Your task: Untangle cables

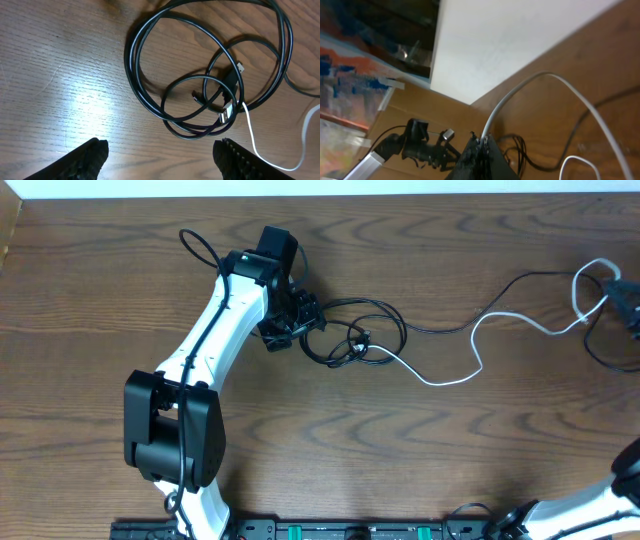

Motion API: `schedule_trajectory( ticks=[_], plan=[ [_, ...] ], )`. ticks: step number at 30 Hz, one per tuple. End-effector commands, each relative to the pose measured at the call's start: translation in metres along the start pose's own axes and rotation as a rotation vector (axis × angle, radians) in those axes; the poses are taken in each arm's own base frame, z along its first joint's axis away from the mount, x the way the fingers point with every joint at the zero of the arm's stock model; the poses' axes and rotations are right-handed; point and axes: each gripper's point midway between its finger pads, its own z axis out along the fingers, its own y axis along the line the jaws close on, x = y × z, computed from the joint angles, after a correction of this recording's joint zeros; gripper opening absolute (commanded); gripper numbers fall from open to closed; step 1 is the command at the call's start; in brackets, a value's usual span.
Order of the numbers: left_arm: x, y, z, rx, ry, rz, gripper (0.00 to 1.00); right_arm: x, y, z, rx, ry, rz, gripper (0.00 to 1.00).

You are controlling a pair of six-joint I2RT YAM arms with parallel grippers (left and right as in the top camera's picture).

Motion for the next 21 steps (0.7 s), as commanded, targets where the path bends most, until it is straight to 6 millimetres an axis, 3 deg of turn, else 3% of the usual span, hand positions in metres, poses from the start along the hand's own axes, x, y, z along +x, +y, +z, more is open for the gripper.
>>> schedule_trajectory(
  ticks=[1,5,10,17,21],
  plan=[
    [-0.004,0.004,0.0,-0.018,-0.016,0.004,0.73,0.016,-0.029,0.015,-0.016,0.039,0.027,0.01],
    [-0.005,0.003,0.0,-0.018,-0.017,0.004,0.73,0.036,-0.06,0.034,-0.027,0.083,0.104,0.01],
    [-0.004,0.003,0.0,-0.018,-0.017,0.005,0.73,0.053,-0.086,0.053,-0.017,0.105,0.15,0.01],
    [-0.004,0.003,0.0,-0.018,-0.017,0.005,0.73,0.057,-0.097,0.056,-0.001,0.093,0.076,0.01],
    [-0.004,0.003,0.0,-0.018,-0.018,0.005,0.73,0.065,-0.104,0.054,0.006,0.095,-0.006,0.11]
  ],
)
